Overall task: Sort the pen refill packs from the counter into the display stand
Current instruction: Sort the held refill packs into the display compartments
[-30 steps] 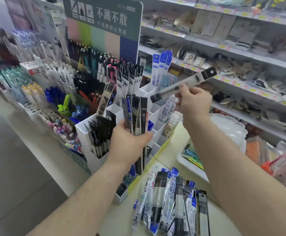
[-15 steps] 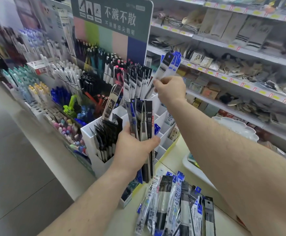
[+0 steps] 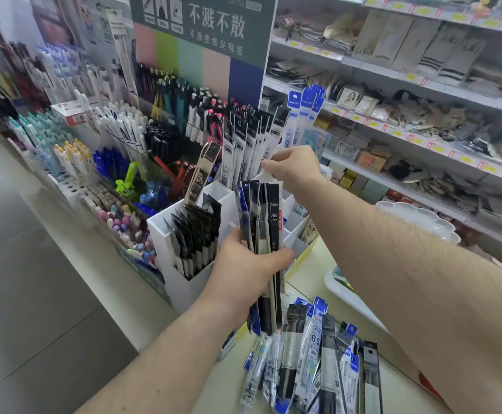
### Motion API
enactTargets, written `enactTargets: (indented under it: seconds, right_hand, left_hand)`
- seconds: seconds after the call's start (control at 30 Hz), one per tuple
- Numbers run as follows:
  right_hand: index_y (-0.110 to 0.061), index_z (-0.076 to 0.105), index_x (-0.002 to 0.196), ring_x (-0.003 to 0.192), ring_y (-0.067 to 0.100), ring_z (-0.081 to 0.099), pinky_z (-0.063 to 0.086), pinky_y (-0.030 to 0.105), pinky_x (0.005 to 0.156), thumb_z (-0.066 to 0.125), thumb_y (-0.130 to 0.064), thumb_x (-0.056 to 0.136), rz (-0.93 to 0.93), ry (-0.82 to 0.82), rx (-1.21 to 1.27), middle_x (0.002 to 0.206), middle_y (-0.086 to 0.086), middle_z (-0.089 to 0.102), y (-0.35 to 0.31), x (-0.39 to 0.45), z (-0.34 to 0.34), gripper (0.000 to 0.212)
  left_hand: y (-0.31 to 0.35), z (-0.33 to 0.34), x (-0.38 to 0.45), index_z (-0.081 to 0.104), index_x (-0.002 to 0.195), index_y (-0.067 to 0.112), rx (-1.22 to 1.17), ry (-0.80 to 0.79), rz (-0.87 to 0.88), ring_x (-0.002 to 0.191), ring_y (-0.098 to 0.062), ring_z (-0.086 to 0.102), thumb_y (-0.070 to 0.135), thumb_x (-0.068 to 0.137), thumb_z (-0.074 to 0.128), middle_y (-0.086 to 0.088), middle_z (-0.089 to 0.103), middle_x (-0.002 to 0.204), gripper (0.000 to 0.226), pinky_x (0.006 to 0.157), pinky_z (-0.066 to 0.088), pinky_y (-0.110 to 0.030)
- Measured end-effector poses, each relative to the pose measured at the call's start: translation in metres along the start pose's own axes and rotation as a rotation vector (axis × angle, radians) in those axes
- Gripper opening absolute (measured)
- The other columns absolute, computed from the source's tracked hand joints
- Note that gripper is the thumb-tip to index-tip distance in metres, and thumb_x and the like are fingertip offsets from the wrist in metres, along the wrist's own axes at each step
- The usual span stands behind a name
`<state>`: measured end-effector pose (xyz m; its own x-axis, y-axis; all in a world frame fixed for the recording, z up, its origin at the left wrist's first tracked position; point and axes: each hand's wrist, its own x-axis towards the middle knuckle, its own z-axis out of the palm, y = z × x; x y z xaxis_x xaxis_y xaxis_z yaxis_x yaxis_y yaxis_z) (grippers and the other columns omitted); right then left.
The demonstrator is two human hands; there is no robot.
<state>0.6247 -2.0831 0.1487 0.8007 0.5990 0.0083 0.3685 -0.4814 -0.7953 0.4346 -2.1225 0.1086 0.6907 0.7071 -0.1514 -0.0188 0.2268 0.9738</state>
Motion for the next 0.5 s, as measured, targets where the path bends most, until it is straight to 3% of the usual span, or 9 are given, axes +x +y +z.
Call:
enactTargets:
  seconds: [0.13, 0.23, 0.3, 0.4, 0.5]
  right_hand:
    - [-0.015, 0.077, 0.105, 0.087, 0.011, 0.068, 0.058, 0.032, 0.082, 0.071, -0.022, 0.088, -0.014, 0.082, 0.07, 0.1, -0.003, 0.074, 0.007, -0.007, -0.01, 0.019]
    - [-0.018, 0.076, 0.092, 0.067, 0.008, 0.062, 0.054, 0.023, 0.064, 0.07, -0.019, 0.089, -0.035, 0.097, 0.186, 0.082, -0.003, 0.072, 0.011, -0.035, -0.022, 0.007]
    - [-0.022, 0.073, 0.081, 0.055, 0.008, 0.052, 0.044, 0.023, 0.055, 0.069, -0.019, 0.09, -0.019, 0.091, 0.295, 0.067, -0.004, 0.066, 0.016, -0.066, -0.032, 0.01]
    - [-0.019, 0.072, 0.076, 0.051, 0.009, 0.046, 0.038, 0.024, 0.054, 0.07, -0.018, 0.09, 0.02, 0.066, 0.431, 0.055, -0.007, 0.059, 0.029, -0.119, -0.049, 0.014]
    - [-0.018, 0.071, 0.067, 0.051, 0.008, 0.045, 0.038, 0.018, 0.051, 0.071, -0.013, 0.088, 0.027, 0.065, 0.418, 0.054, -0.005, 0.057, 0.043, -0.167, -0.055, 0.021]
  left_hand:
    - [-0.005, 0.004, 0.002, 0.061, 0.087, 0.013, -0.018, -0.009, 0.002, 0.065, -0.019, 0.062, 0.0, 0.073, 0.082, -0.006, 0.066, 0.074, 0.028, 0.071, 0.057, -0.041]
    - [-0.007, 0.008, 0.003, 0.06, 0.087, 0.011, -0.051, -0.031, -0.022, 0.064, -0.02, 0.062, 0.005, 0.066, 0.084, -0.004, 0.066, 0.071, 0.032, 0.066, 0.056, -0.037]
    - [-0.009, 0.011, 0.002, 0.06, 0.085, 0.011, -0.078, -0.068, -0.035, 0.062, -0.017, 0.062, -0.003, 0.075, 0.08, -0.002, 0.066, 0.066, 0.026, 0.062, 0.054, -0.031]
    - [-0.015, 0.013, 0.001, 0.061, 0.083, 0.011, -0.092, -0.126, -0.057, 0.06, -0.018, 0.063, -0.007, 0.078, 0.075, -0.003, 0.067, 0.065, 0.023, 0.061, 0.052, -0.029]
    - [-0.022, 0.016, 0.0, 0.064, 0.082, 0.009, -0.051, -0.197, -0.058, 0.063, -0.02, 0.064, -0.005, 0.078, 0.076, -0.006, 0.068, 0.068, 0.019, 0.067, 0.051, -0.034]
